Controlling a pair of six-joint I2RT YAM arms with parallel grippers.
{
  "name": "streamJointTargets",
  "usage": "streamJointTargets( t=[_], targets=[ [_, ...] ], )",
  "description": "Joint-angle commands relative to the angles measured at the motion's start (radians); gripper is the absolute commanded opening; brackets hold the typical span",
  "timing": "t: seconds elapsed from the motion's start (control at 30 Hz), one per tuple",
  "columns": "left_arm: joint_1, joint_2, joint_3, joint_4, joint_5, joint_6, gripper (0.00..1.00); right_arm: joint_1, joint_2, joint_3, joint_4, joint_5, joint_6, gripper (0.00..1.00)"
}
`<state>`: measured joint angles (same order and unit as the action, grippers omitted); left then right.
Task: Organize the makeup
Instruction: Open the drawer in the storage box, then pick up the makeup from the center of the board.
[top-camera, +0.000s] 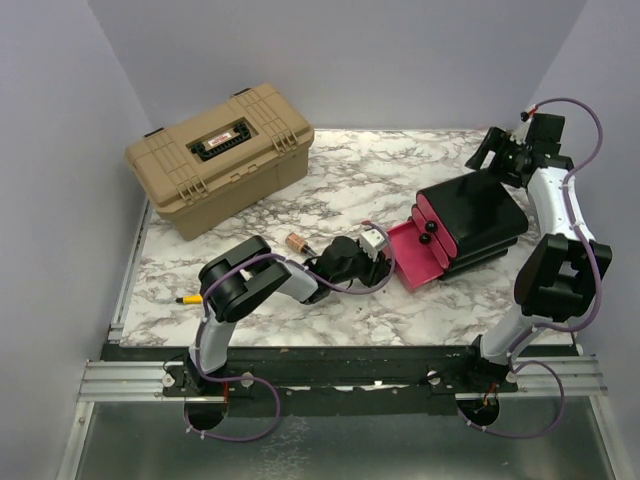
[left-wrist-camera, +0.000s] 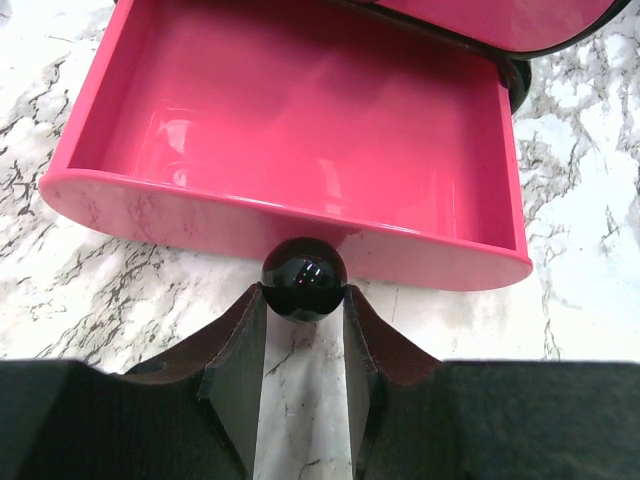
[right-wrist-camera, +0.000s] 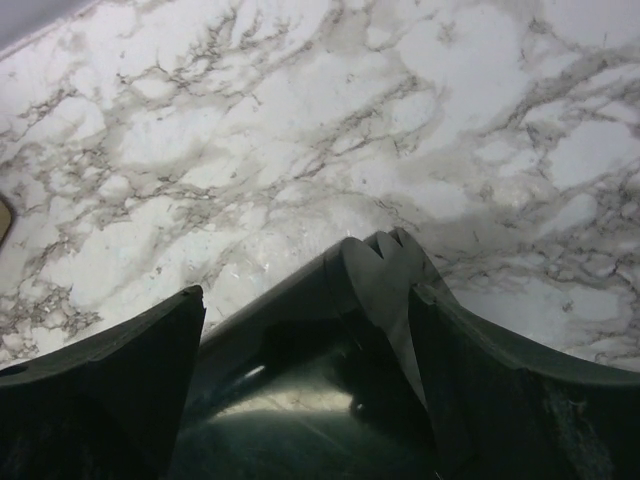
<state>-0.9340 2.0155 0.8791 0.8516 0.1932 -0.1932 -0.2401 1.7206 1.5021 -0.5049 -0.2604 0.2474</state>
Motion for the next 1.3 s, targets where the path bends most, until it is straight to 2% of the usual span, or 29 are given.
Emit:
streamJointTargets(
  t=[0.0, 0.13, 0.23, 0.3, 0.47, 0.6, 0.73, 0.87, 1.03, 1.27],
  targets=[
    [0.04, -0.051, -0.027, -0.011, 0.039, 0.002, 0.14, 0.011, 0.044, 0.119, -0.112, -0.075, -0.114, 0.89],
    [0.079, -0.041, 0.007, -0.024, 0.129, -0.029, 0.17, 0.011, 0.066, 0.178, -0.16, -0.06, -0.141, 0.89],
    [0.08, -0.025, 0.044, -0.054, 0.194, -0.024, 0.31, 0.011, 0.041, 0.188, -0.151, -0.103, -0.14, 0.89],
    [0.084, -0.021, 0.066, -0.086, 0.218, -0.032, 0.47, 0.017, 0.03, 0.218, -0.181, -0.067, -0.148, 0.89],
    [0.092, -0.078, 0.065, -0.115, 0.202, -0.038, 0.6, 0.052, -0.002, 0.295, -0.27, -0.029, -0.194, 0.89],
    [0.099, -0.153, 0.084, -0.272, 0.168, 0.029, 0.61, 0.097, -0.058, 0.291, -0.262, -0.059, -0.179, 0.89],
    [0.101, -0.219, 0.126, -0.555, 0.086, 0.171, 0.62, 0.122, -0.102, 0.276, -0.253, -0.079, -0.152, 0.89],
    [0.102, -0.218, 0.151, -0.817, -0.02, 0.278, 0.62, 0.129, -0.139, 0.249, -0.238, -0.071, -0.134, 0.89],
    [0.124, -0.287, 0.061, -0.85, -0.054, 0.261, 0.61, 0.129, -0.147, 0.237, -0.237, -0.074, -0.128, 0.89],
    [0.129, -0.438, -0.009, -0.869, -0.172, 0.279, 0.61, 0.129, -0.146, 0.225, -0.232, -0.098, -0.12, 0.89]
  ],
)
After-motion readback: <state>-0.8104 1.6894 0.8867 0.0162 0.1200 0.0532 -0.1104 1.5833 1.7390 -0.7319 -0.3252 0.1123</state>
